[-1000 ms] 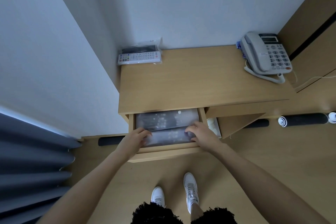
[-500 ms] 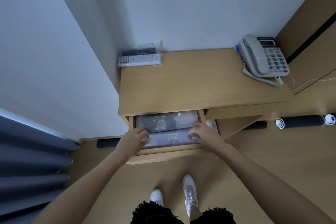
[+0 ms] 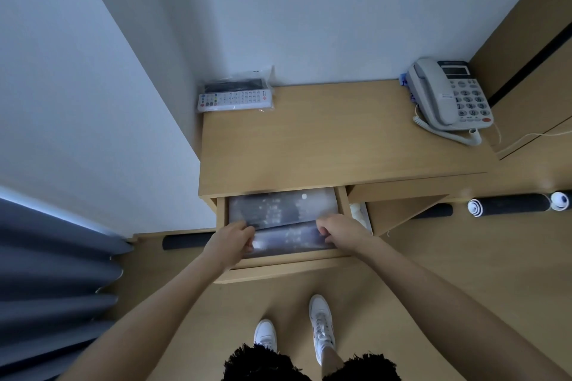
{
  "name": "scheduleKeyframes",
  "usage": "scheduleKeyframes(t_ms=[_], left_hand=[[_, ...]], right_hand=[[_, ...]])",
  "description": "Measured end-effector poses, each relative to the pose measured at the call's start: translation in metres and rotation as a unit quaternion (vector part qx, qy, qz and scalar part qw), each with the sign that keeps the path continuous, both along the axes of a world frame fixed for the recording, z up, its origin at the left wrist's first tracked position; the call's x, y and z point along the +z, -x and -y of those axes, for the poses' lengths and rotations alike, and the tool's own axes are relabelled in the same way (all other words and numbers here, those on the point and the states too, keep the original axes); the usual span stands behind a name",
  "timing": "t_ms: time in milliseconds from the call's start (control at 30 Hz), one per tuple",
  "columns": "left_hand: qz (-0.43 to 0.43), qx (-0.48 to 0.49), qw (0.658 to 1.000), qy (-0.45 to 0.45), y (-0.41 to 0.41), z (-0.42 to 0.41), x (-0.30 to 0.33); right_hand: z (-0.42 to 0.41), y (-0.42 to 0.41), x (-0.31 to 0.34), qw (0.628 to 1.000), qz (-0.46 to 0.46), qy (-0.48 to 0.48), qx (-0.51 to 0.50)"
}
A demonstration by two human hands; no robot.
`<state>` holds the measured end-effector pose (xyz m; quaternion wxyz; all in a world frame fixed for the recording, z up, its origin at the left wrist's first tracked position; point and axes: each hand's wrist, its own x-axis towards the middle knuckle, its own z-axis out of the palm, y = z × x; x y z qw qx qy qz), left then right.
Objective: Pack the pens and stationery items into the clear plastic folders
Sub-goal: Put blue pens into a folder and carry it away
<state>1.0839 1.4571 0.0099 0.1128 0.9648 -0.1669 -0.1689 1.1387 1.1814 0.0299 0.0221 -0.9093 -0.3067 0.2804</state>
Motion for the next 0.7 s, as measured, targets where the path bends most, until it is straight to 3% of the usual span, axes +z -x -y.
scheduleKeyframes(t_ms=[67, 200, 400, 700], left_hand=[[-0.002, -0.010, 1.000, 0.023, 0.001, -0.006, 0.000], [0.007, -0.034, 0.997, 0.071, 0.007, -0.014, 0.005], [0.060, 0.023, 0.995, 0.079, 0.010, -0.008, 0.011], [0.033, 0.015, 0.998, 0.049, 0.013, -0.003, 0.011]], right_hand=[[0.004, 0.001, -0.001, 1.000, 0.020, 0.002, -0.012], [0.009, 0.006, 0.003, 0.997, -0.027, -0.031, -0.066], [0.010, 0.011, 0.011, 0.995, -0.004, -0.062, -0.076], [0.015, 0.015, 0.008, 0.991, -0.022, -0.074, -0.112]])
